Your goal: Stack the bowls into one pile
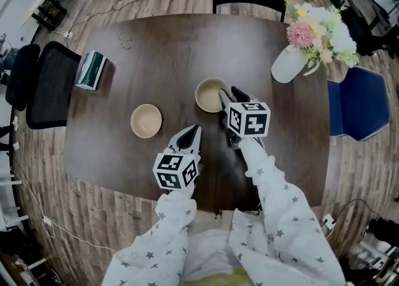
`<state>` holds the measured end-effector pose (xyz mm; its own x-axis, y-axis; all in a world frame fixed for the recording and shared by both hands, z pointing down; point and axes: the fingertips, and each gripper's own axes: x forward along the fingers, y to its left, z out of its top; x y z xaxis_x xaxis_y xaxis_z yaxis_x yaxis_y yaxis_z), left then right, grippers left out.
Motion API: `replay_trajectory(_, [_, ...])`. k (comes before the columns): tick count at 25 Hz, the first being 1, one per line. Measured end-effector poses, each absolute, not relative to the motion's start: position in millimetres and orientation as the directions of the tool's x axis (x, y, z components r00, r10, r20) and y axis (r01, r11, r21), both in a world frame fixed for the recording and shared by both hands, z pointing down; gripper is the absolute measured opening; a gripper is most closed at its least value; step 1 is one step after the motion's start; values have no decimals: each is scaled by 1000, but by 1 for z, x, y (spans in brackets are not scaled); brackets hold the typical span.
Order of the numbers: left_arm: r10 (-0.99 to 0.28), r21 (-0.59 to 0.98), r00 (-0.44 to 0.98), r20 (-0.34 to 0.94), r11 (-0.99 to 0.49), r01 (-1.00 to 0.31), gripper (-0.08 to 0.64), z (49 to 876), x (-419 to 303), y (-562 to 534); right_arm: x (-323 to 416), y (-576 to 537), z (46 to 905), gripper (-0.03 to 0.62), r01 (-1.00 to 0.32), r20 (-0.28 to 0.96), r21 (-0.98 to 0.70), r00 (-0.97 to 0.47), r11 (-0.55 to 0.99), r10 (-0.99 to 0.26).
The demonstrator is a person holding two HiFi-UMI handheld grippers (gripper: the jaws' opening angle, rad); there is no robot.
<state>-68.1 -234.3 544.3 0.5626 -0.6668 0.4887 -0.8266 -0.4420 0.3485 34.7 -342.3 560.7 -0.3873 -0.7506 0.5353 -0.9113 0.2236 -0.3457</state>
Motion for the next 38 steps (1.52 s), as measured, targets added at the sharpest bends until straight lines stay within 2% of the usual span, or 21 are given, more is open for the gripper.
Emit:
replay_trajectory(10, [-711,331,532,460,-419,-846,25,526,-67,-214,46,-319,547,135,-906,520,-359,-394,225,-758])
replay_trajectory(14, [-734,319,510,447,-402,-858,25,515,-72,-204,41,-305,534,63,-899,496,-345,-420,271,-760])
replay_trajectory(18, [-769,302,480,422,-380,-874,25,502,-75,-191,29,-289,518,44,-864,441,-375,-485,335,-755])
replay_trajectory(27, [-830,281,398,391,-304,-910,25,488,-98,-155,-28,-245,497,33,-699,336,-499,-701,512,-629])
replay_trajectory(38, [-872,274,289,396,-188,-943,25,485,-146,-133,-77,-229,492,33,-615,305,-541,-779,574,-547])
